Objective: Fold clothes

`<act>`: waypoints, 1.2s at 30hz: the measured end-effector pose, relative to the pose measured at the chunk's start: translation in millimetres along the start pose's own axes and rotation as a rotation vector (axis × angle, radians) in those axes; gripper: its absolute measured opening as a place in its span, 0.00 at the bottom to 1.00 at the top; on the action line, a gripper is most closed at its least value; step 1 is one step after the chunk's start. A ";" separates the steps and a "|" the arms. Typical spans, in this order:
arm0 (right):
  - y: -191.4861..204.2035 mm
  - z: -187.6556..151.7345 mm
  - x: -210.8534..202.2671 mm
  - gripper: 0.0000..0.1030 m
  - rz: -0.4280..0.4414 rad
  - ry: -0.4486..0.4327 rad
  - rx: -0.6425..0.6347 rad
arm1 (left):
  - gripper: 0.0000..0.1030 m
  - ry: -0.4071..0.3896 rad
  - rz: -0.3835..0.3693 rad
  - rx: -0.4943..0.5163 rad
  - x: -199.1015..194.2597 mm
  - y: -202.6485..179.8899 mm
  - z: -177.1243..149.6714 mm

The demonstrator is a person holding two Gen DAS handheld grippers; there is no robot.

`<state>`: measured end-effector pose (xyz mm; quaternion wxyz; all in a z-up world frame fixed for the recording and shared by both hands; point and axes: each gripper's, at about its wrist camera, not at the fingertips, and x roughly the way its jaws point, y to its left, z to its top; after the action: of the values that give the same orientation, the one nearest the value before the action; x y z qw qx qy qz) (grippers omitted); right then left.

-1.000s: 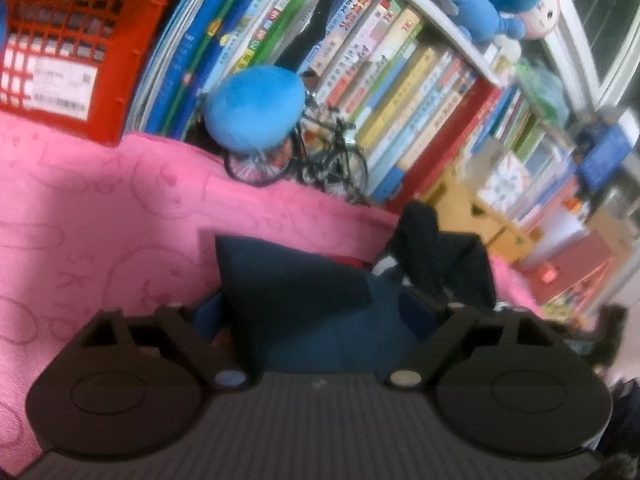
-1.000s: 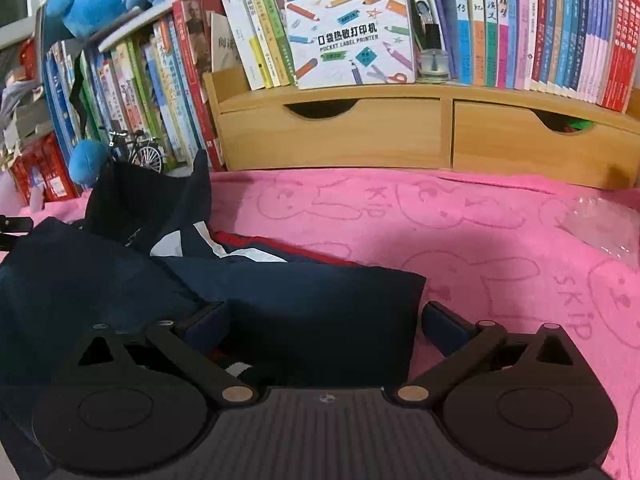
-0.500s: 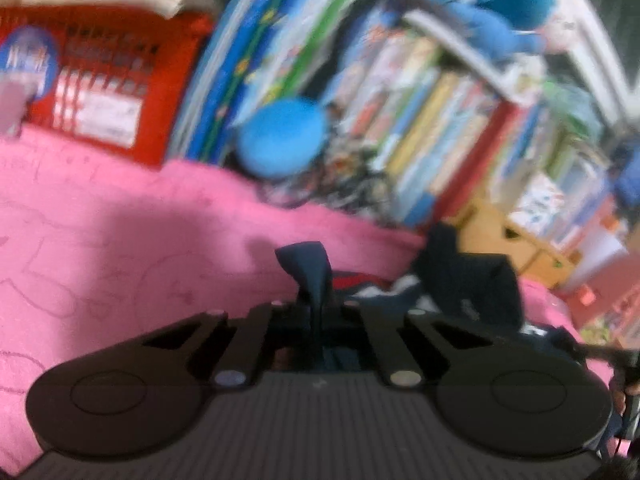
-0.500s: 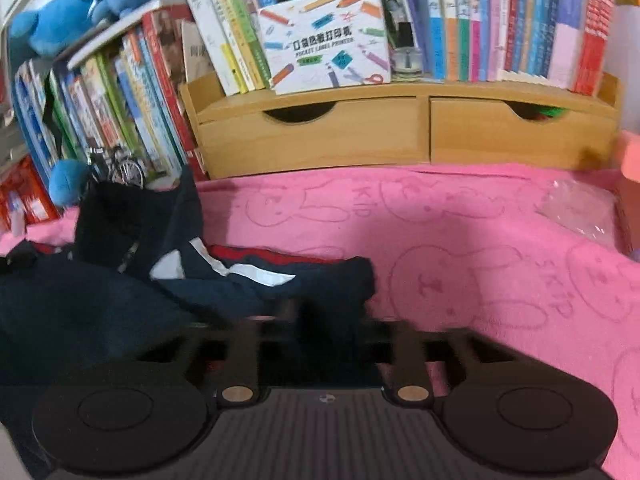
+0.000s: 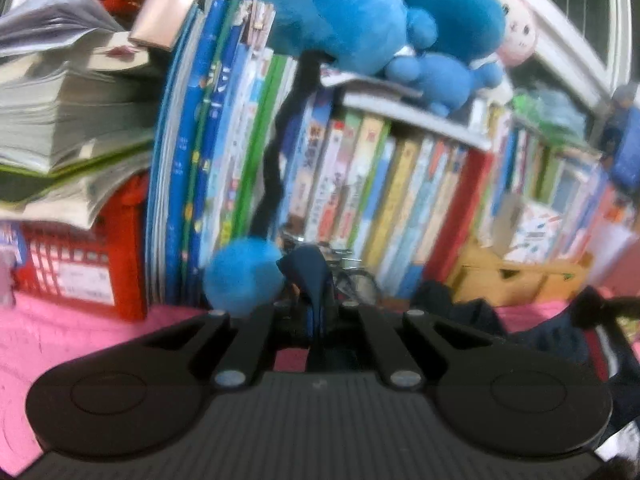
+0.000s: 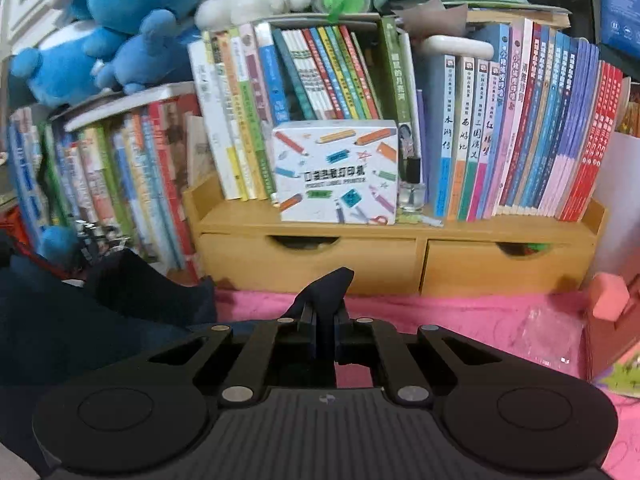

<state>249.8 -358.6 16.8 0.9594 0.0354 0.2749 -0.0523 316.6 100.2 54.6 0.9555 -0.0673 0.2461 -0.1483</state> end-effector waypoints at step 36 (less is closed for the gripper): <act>72.5 -81.3 -21.4 0.71 -0.104 0.031 -0.300 | 0.31 0.140 0.300 0.250 -72.0 -25.1 -99.6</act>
<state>197.8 -277.1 -37.8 0.9456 -0.1216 0.2959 -0.0596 201.3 93.8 5.4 0.9483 0.0998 0.2989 -0.0383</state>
